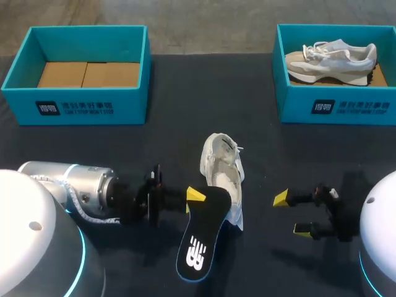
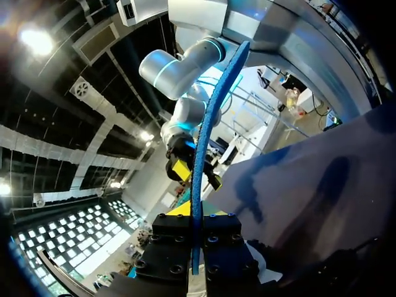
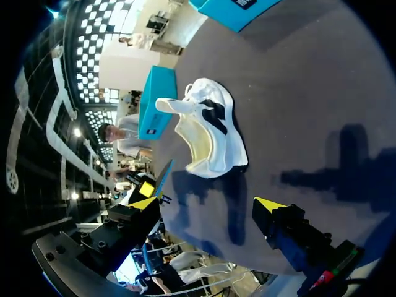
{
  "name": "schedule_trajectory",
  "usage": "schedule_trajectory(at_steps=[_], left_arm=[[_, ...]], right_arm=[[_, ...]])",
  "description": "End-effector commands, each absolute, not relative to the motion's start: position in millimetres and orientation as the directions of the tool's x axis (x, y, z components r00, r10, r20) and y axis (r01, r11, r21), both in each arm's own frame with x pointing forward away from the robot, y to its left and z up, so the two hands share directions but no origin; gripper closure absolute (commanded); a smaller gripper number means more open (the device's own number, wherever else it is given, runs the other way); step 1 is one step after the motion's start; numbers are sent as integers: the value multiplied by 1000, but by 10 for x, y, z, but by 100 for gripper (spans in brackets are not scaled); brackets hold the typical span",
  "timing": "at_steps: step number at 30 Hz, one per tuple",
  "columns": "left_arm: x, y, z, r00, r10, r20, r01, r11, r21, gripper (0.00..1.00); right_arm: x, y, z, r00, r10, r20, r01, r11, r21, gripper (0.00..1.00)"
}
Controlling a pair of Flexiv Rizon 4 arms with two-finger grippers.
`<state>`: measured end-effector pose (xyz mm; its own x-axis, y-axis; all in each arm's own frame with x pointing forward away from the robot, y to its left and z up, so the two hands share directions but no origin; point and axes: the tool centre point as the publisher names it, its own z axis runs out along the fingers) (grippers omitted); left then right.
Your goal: Take the shoe out of the shoebox, open the shoe tongue, remove and reinsert the insole, then place the shoe into the shoebox
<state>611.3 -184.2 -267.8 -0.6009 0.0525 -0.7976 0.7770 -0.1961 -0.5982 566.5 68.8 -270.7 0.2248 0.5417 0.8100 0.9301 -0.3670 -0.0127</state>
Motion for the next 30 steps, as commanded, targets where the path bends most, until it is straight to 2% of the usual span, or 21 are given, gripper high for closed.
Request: schedule_trajectory(at_steps=[1, 11, 30], left_arm=[[6156, -1938, -2735, -599, 48, -800, 777, -210, -594, 100], [6213, -1979, -2731, -591, 56, -805, 779, -222, -587, 100], [6241, -1966, -2799, -616, 43, -787, 765, -205, -610, 100]], right_arm=[[5783, 867, -2824, 234, 551, 801, 934, -356, -27, 0], [5903, 987, -2873, 273, 473, 838, 906, -419, -58, 0], [5946, 1142, -2914, 273, 485, 830, 918, -390, -75, 0]])
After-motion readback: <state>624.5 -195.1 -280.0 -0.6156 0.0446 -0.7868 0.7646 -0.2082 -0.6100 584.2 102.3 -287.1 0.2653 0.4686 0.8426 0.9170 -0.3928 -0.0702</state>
